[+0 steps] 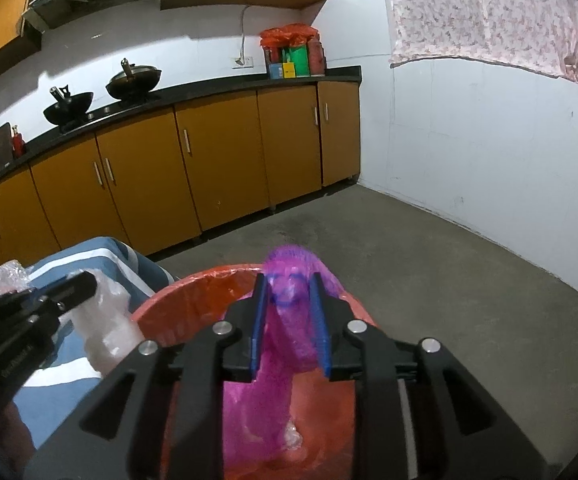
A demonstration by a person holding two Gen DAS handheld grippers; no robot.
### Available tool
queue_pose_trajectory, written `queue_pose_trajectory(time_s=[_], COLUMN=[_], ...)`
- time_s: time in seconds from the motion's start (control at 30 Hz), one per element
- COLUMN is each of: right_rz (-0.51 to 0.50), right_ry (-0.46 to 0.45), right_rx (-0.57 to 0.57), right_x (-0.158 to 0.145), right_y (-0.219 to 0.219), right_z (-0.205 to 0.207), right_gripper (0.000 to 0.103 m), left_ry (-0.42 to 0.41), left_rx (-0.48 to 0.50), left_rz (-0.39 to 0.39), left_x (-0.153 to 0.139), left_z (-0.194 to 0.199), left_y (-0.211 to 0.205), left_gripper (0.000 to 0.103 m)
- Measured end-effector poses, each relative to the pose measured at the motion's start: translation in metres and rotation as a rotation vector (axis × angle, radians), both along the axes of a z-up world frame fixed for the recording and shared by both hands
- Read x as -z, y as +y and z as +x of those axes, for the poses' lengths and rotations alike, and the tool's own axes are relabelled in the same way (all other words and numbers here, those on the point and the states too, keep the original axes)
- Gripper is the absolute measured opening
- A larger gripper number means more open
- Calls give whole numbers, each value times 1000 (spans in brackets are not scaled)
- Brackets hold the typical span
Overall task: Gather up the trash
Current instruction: 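Carry both bags over the orange basket and open both grippers to drop them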
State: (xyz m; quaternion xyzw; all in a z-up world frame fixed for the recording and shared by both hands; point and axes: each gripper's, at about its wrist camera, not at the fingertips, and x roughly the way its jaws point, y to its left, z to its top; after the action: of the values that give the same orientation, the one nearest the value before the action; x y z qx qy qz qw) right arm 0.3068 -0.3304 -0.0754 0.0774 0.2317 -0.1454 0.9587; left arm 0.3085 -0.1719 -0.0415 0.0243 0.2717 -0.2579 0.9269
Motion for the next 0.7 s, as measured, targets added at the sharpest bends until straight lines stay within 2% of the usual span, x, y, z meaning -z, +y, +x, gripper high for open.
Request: queue_pose_trajectory(time_s=[0.13,0.17,0.23,0.27,0.3,0.53,0.63,0.7], right_rz=[-4,-4,-6,-8,-11,-17,-32,-39], right_ry=[-10,-14,-23,-26,-31,-53,-64,-72], right_rx=[3,6,14,18,23,42,36,27], right_x=[-3,-4,-7,-9,-11,-22,-27,-31], right_y=[1,0,-1,-1,-1,-2,1,4], right_z=[-4,-6,-11,-13,-15,-35,-43,-47], right_gripper=[30,31,32,32,33,36,41,44], left_ry=[8,12,14,11,6,21,14,4], left_rx=[-6,-13,-20,-24,-26,3,-27,-70], left_rz=[8,5,-10,-14,-19,-34,-44,-61], left_x=[0,0,-3,-5,-6,-8,-15,-23], left_z=[2,2,2,2,1,-4,-6,-11], left_y=[0,2,8,9,10,6,20,37], left_gripper=[9,12,20,29,34,34,36,44])
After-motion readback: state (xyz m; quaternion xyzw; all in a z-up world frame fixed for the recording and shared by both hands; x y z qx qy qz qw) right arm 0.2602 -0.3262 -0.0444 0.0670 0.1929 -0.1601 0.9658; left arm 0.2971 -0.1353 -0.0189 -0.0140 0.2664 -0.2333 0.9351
